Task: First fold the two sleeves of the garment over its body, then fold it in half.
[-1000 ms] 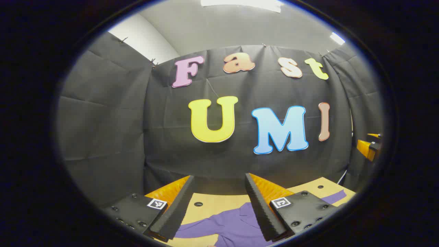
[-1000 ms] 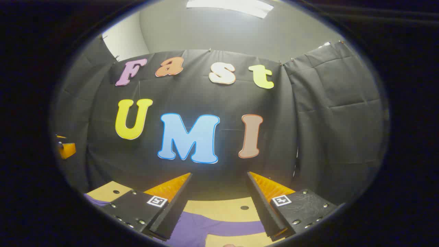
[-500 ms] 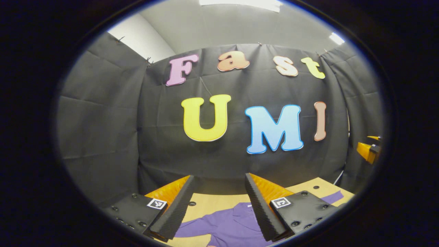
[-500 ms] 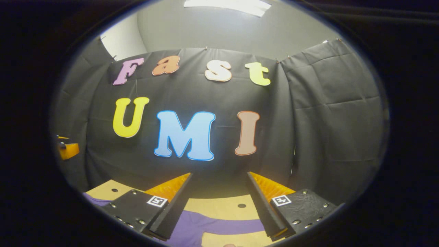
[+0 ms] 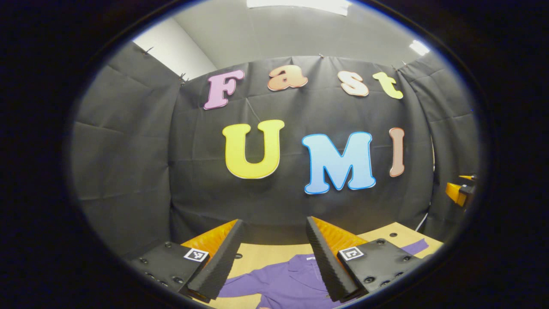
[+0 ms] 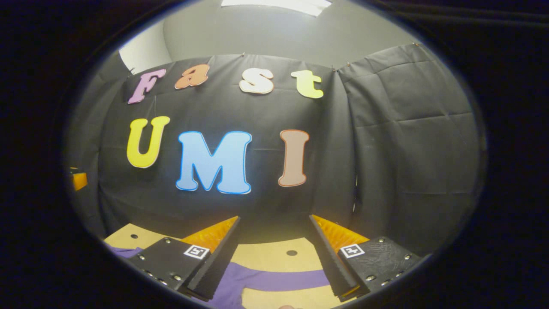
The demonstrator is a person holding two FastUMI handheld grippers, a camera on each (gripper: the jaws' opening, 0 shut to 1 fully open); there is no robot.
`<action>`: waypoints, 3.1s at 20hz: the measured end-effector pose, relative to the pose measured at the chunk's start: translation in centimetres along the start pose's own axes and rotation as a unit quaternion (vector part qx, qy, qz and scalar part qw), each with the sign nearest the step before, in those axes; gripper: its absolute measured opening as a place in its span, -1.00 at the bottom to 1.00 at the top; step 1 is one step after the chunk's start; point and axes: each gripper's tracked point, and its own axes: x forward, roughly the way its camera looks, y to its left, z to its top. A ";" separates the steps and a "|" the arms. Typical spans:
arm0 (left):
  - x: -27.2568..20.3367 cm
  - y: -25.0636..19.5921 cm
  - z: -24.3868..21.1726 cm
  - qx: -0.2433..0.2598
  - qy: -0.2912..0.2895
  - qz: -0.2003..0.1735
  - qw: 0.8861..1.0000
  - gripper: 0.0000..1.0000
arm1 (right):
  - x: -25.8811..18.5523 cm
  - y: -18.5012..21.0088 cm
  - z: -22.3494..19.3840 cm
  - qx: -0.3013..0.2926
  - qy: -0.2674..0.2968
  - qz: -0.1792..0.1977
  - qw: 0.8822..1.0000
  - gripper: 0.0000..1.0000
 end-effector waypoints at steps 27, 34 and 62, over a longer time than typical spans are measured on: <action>-2.0 1.7 -0.4 0.023 0.019 0.087 0.996 0.94 | 12.6 -10.1 -29.4 0.005 0.300 -0.029 0.953 0.92; -2.6 2.1 -1.2 0.012 0.033 0.107 0.994 0.94 | 13.5 -11.8 -35.0 0.031 0.372 -0.043 0.927 0.92; -1.5 2.4 -2.4 0.004 0.054 0.133 0.990 0.94 | 12.8 -11.2 -43.1 0.048 0.460 -0.035 0.886 0.60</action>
